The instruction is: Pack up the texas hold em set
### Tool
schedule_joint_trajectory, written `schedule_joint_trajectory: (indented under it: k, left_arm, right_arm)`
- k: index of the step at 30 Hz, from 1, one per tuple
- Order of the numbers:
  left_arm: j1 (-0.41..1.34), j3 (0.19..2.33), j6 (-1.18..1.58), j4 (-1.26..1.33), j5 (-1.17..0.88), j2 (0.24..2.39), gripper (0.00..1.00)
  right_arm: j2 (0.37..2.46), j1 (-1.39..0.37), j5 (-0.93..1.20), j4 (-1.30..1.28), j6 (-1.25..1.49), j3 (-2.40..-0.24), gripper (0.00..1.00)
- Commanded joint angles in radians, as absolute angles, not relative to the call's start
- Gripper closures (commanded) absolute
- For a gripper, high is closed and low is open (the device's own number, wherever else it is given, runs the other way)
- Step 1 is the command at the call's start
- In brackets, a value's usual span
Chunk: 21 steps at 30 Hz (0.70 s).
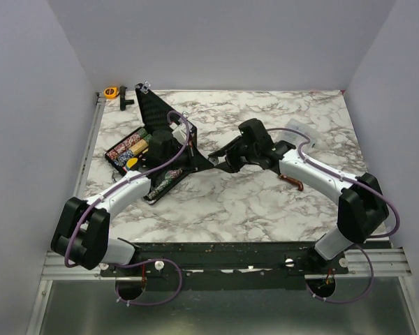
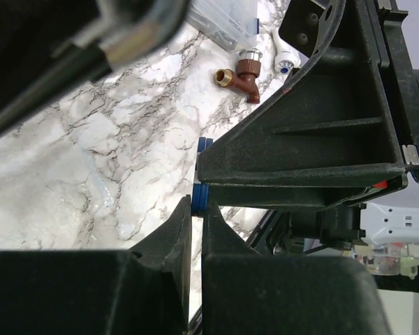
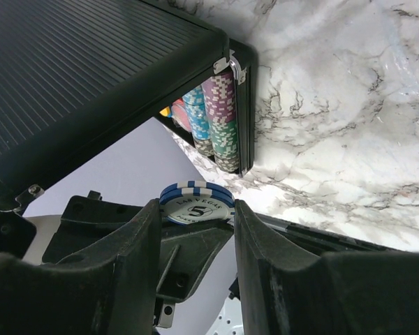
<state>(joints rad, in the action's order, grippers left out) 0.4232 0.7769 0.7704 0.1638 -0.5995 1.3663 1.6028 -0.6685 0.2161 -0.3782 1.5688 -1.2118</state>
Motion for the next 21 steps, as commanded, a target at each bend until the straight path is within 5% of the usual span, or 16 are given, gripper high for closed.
schedule_joint_trajectory:
  k: [1,4,10,16,21]
  left_arm:
    - [0.427,0.813,0.705,0.113,-0.529,1.335,1.0]
    - [0.428,0.82,0.675,0.085,-0.517,1.337,1.0]
    - [0.427,0.847,0.624,-0.025,-0.527,1.377,1.0]
    - [0.413,0.911,0.59,-0.279,-0.493,1.407,1.0]
    - [0.315,0.89,0.584,-0.444,-0.417,1.346,1.0]
  right_arm:
    - [1.543,-0.678,0.215,-0.276,1.51,-1.151,0.81]
    - [1.521,-0.678,0.206,-0.243,1.456,-1.119,0.5]
    - [1.484,-0.676,0.116,-0.317,1.342,-1.132,0.16]
    - [1.445,-0.667,-0.118,-0.477,1.157,-1.197,0.06]
    - [1.401,-0.612,-0.221,-0.515,1.016,-1.154,0.07]
